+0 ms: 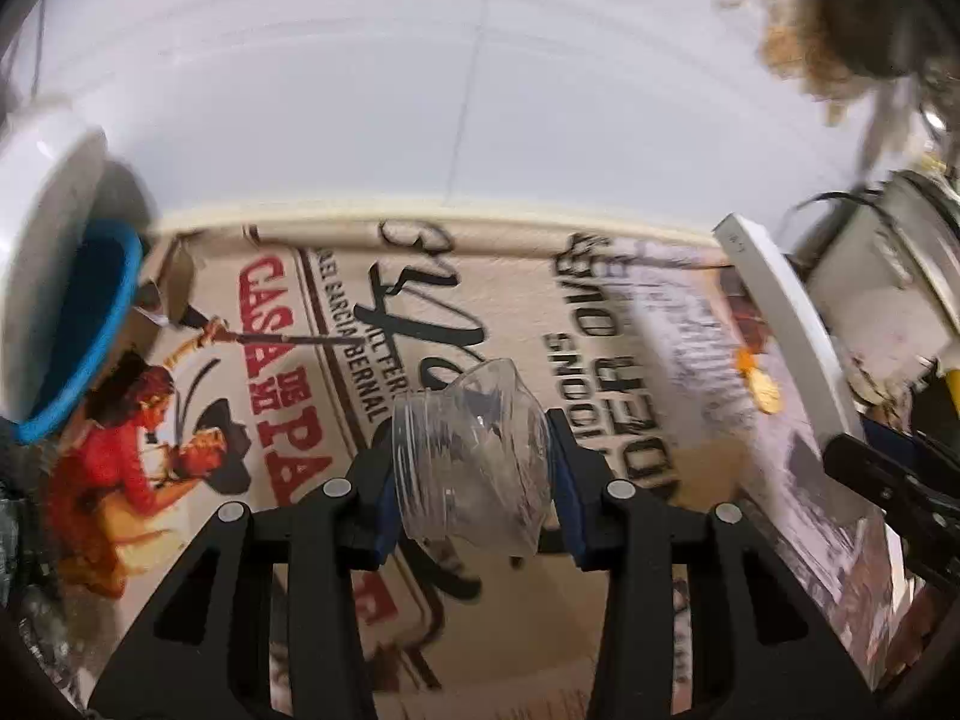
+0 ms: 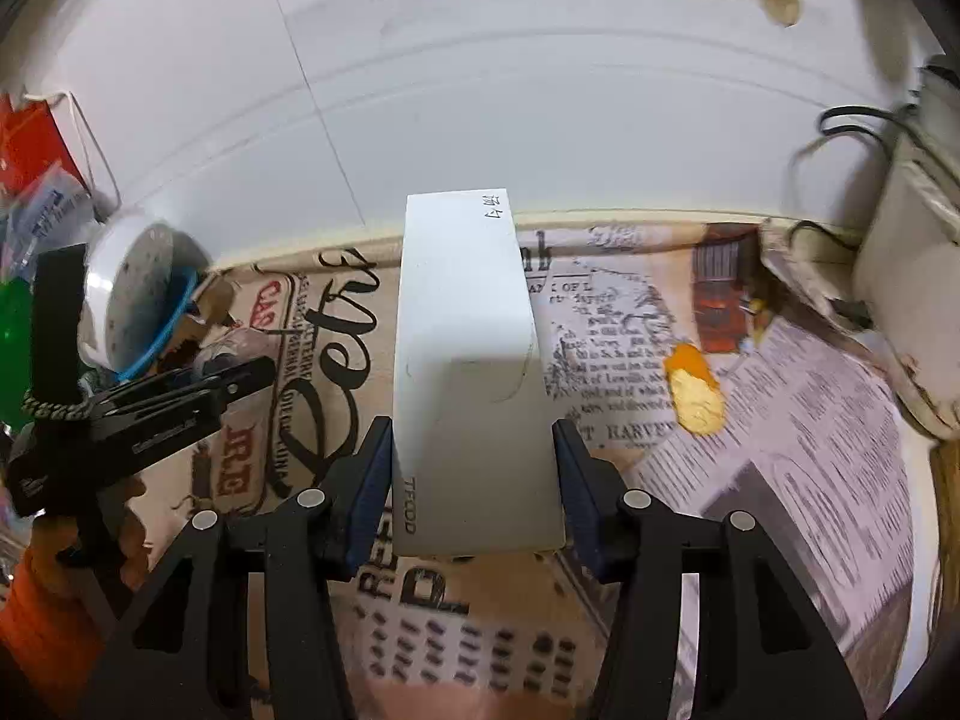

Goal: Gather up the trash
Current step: 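Carry the white box and clear cup down over the white bucket with both tools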

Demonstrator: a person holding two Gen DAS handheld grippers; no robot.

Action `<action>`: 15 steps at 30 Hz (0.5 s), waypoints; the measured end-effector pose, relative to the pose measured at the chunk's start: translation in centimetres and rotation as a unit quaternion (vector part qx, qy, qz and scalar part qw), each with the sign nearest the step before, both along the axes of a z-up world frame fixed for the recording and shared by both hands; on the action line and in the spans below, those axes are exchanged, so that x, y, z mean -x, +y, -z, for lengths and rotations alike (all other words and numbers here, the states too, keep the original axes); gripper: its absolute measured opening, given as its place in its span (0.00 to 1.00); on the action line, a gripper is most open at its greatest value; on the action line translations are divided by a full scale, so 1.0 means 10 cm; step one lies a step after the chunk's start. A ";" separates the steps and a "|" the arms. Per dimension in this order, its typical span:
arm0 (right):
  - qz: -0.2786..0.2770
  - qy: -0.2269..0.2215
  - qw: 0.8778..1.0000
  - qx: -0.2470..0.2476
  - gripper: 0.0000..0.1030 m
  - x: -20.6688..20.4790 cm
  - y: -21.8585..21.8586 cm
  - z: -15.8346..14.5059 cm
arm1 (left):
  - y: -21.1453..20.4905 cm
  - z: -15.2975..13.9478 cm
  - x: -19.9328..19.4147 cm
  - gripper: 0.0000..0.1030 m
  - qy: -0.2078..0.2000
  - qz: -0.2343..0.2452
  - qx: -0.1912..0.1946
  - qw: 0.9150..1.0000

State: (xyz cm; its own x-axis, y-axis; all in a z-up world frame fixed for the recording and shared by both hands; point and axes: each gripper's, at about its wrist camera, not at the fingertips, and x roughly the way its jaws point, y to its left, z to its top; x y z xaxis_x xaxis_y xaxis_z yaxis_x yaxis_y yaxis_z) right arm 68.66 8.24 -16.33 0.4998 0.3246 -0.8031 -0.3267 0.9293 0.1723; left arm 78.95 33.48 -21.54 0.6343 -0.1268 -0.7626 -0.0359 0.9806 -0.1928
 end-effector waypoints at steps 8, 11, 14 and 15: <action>0.001 -0.045 0.999 -0.013 0.47 0.55 -0.16 -0.47 | -0.37 -0.67 0.79 0.40 -0.056 0.012 -0.034 0.998; -0.004 -0.062 0.998 -0.020 0.47 0.83 -0.31 -0.66 | -0.56 -0.90 1.16 0.40 -0.075 0.014 -0.034 0.996; -0.009 -0.076 0.997 -0.026 0.47 1.10 -0.50 -0.78 | -0.76 -1.06 1.53 0.40 -0.094 0.009 -0.036 0.995; -0.011 -0.080 0.996 -0.030 0.47 1.20 -0.57 -0.81 | -0.83 -1.09 1.65 0.40 -0.098 0.007 -0.034 0.995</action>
State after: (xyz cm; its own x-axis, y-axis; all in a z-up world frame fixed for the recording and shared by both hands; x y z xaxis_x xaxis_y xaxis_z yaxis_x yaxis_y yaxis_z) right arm 56.63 2.53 -8.21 0.6122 0.3813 -0.6927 -0.3741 0.9115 0.1712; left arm 62.49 25.18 -10.59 0.7707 -0.0889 -0.6310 0.0094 0.9917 -0.1282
